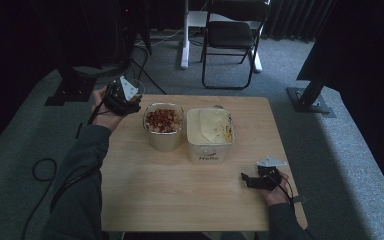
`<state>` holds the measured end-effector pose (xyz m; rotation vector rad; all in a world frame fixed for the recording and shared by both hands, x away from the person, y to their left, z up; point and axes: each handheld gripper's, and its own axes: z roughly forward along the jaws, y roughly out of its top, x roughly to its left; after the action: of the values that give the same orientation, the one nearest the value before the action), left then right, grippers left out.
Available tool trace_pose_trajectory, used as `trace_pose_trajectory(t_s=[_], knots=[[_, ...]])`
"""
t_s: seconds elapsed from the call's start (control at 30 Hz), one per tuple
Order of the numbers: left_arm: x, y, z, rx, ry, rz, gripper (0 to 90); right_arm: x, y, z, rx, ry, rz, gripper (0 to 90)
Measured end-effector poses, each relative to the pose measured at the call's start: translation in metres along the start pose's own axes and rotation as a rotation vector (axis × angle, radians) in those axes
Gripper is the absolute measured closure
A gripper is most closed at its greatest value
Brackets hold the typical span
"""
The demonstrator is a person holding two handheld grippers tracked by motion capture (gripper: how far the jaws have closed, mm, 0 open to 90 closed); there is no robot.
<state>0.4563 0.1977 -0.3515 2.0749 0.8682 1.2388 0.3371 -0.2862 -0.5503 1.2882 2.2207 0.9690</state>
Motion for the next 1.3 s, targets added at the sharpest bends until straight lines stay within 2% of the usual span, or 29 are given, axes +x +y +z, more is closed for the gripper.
trace_pose_trajectory(t_s=[0.17, 0.4, 0.5, 0.7, 1.13, 1.3], knots=[[-0.004, 0.003, 0.001, 0.012, 0.008, 0.041, 31.9, 0.0, 0.0, 0.0, 0.0, 0.0, 0.0, 17.4], [-0.011, 0.006, 0.003, 0.039, 0.027, 0.127, 31.8, 0.0, 0.0, 0.0, 0.0, 0.0, 0.0, 17.5], [-0.012, 0.008, 0.002, 0.04, 0.031, 0.143, 31.8, 0.0, 0.0, 0.0, 0.0, 0.0, 0.0, 17.5], [-0.018, 0.012, 0.003, 0.05, 0.048, 0.203, 31.8, 0.0, 0.0, 0.0, 0.0, 0.0, 0.0, 17.5], [-0.029, 0.016, 0.008, 0.084, 0.056, 0.308, 32.0, 0.0, 0.0, 0.0, 0.0, 0.0, 0.0, 17.5], [-0.034, 0.017, 0.009, 0.109, 0.065, 0.374, 32.1, 0.0, 0.0, 0.0, 0.0, 0.0, 0.0, 17.5]])
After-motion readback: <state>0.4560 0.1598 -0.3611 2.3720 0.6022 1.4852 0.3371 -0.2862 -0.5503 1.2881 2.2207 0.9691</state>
